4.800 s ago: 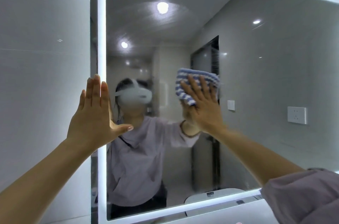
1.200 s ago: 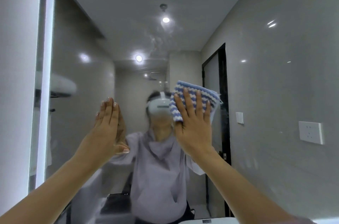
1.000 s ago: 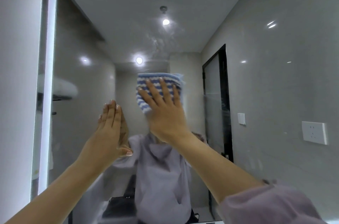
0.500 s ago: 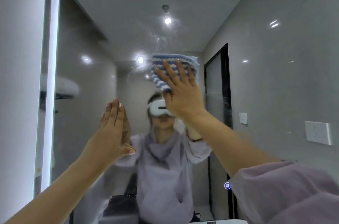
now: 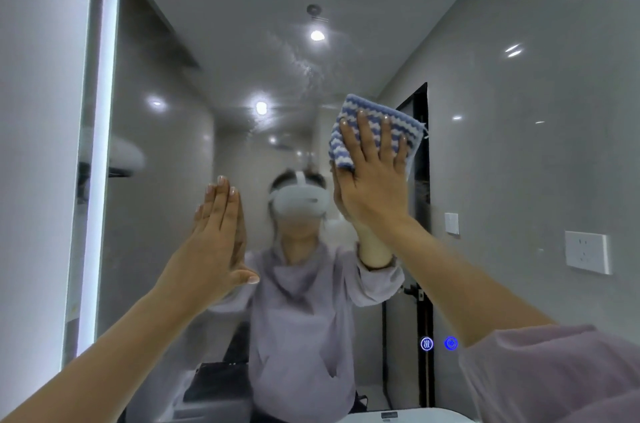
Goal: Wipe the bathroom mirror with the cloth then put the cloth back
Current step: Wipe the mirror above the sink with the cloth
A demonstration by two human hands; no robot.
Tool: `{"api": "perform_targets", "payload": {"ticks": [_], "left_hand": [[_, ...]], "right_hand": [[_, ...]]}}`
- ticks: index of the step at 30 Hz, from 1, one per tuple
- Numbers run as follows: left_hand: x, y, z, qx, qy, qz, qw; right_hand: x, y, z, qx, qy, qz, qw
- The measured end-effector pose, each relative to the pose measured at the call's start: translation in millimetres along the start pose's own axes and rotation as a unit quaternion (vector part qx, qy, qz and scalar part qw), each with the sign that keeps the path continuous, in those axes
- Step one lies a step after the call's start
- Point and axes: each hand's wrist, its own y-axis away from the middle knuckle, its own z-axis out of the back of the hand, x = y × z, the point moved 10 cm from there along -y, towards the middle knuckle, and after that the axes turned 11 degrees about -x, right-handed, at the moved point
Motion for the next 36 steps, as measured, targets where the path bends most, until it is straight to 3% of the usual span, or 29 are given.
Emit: {"api": "perform_targets", "payload": {"ticks": [8, 19, 26, 31, 36], "left_hand": [[3, -1, -4, -0.001, 0.002, -0.004, 1.000], [3, -2, -5, -0.016, -0.028, -0.007, 0.999], [0, 2, 0, -0.012, -0.017, -0.006, 1.000], [-1, 2, 1, -0.008, -0.012, -0.002, 1.000], [0, 2, -1, -0.001, -0.011, -0.008, 1.000]], "right_hand": [[114, -7, -24, 0.069, -0.004, 0.183, 0.981], [125, -23, -24, 0.045, 0.005, 0.226, 0.973], [34, -51, -8, 0.025, 0.025, 0.099, 0.994], [-59, -49, 8, -0.001, 0.016, -0.113, 0.993], [-49, -45, 5, -0.011, 0.009, -0.160, 0.987]]}}
